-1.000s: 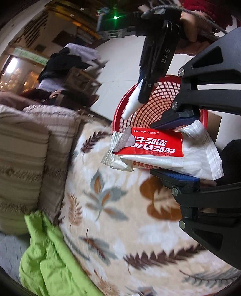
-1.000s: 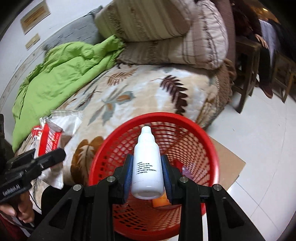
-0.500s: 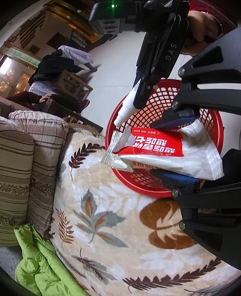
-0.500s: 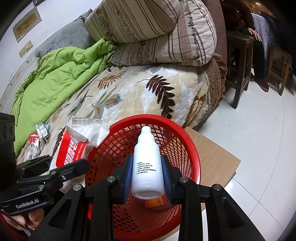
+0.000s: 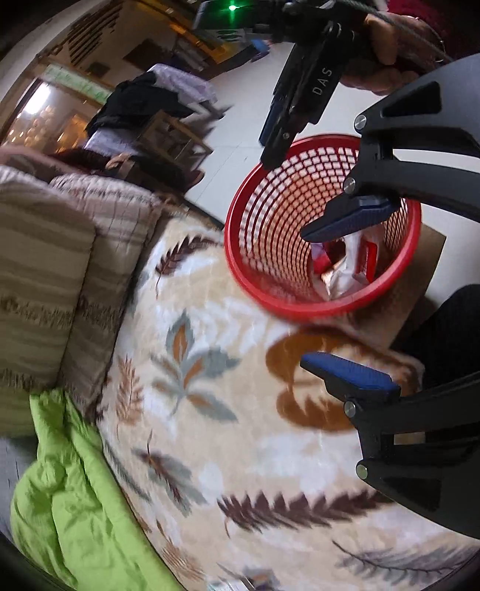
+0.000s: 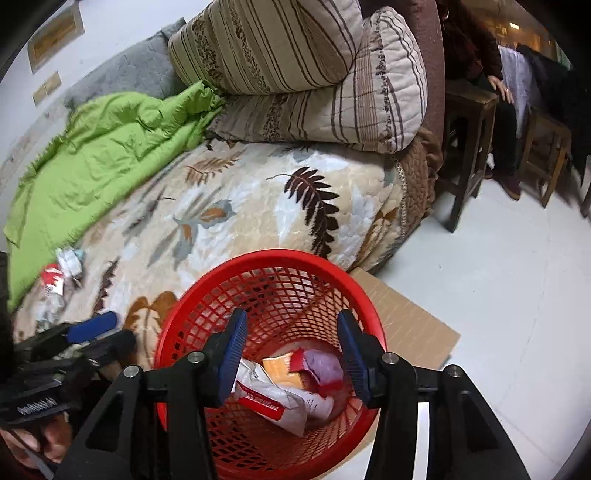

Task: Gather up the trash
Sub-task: 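Withdraw both open tools from the wastebasket back toward the bed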

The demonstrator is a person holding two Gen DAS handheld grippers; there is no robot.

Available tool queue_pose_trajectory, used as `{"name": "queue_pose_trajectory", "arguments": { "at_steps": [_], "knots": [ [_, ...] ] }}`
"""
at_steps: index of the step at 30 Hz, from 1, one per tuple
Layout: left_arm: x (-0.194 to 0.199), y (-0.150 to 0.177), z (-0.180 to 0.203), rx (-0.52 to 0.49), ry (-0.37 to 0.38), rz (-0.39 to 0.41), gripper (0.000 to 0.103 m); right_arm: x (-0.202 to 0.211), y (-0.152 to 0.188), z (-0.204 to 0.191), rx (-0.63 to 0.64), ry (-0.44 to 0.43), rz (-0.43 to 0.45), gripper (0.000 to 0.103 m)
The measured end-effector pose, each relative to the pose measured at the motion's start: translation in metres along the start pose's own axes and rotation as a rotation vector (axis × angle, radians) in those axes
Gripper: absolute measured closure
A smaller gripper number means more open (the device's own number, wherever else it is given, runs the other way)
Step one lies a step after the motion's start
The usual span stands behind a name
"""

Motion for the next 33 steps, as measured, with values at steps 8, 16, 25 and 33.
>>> {"name": "queue_pose_trajectory", "arguments": {
  "at_steps": [8, 16, 25, 33],
  "knots": [
    [0.039, 0.000, -0.046, 0.075, -0.090, 0.070, 0.042, 0.003, -0.002, -0.038, 0.134, 0.051, 0.018, 0.049],
    [0.077, 0.008, -0.087, 0.137, -0.153, 0.117, 0.042, -0.003, -0.002, -0.091, 0.231, -0.012, 0.004, 0.049],
    [0.134, 0.024, -0.152, 0.248, -0.277, 0.189, 0.042, -0.021, 0.006, -0.185, 0.372, -0.140, -0.038, 0.049],
    [0.191, 0.053, -0.228, 0.378, -0.417, 0.231, 0.042, -0.029, 0.022, -0.280, 0.499, -0.335, -0.082, 0.049]
  ]
}}
Point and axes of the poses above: each gripper's, at about its wrist camera, not at the fingertips, and x roughly against the way its jaws point, z to its right, y to its underside, the point moved 2 cm from there along -x, roughly the way its jaws point, and after that the axes turned 10 degrees about z, right-handed, at the moved point
